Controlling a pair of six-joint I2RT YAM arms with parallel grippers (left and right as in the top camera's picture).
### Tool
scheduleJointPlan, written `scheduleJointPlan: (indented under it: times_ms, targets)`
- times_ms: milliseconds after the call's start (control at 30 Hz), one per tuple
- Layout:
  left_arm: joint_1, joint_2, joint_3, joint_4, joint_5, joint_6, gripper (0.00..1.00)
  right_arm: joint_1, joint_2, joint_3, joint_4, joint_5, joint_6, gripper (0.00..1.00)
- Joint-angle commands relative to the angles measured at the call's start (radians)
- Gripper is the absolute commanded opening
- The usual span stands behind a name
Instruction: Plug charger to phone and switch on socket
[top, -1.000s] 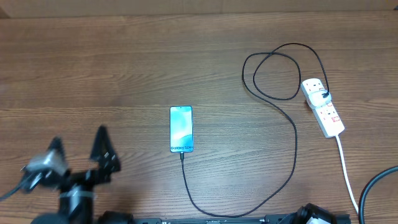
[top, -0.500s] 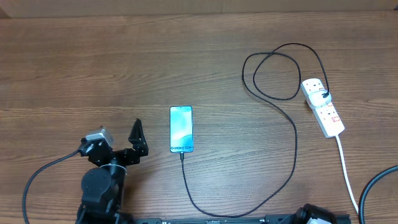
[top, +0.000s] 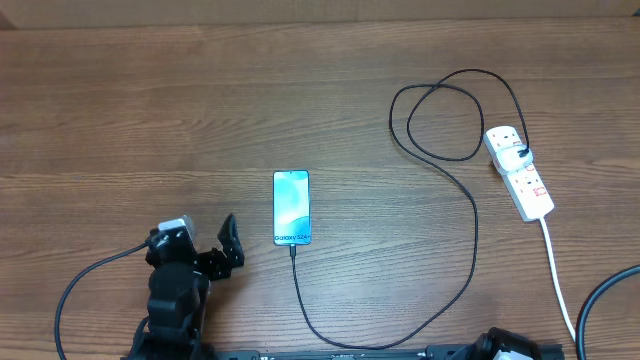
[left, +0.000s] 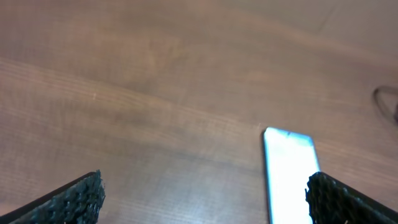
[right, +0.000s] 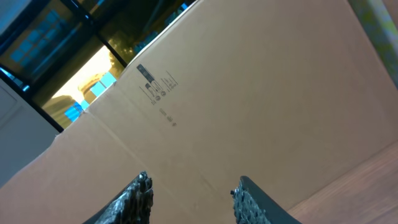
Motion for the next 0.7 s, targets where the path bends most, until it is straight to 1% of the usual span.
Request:
scheduleJointPlan:
  times_ms: [0, 167, 333, 467, 667]
  targets:
    - [0.003, -0.005, -0.005, -0.074, 0.005, 0.005, 1.00, 0.021, -0.001, -0.001, -0.006, 0.002, -0.003, 0.45]
    - [0.003, -0.005, -0.005, -0.202, 0.005, 0.005, 1.00, 0.124, -0.001, -0.003, -0.016, 0.002, -0.004, 0.47]
    - [0.003, -0.013, -0.005, -0.292, 0.005, 0.005, 0.99, 0.241, -0.004, -0.003, -0.016, 0.003, -0.050, 0.49]
    - [0.029, -0.062, -0.006, -0.307, 0.005, 0.005, 1.00, 0.272, -0.014, -0.003, -0.019, 0.002, -0.056, 0.49]
    - [0.118, -0.215, -0.007, -0.309, 0.005, 0.005, 0.99, 0.299, -0.039, -0.003, -0.029, 0.048, -0.056, 0.50]
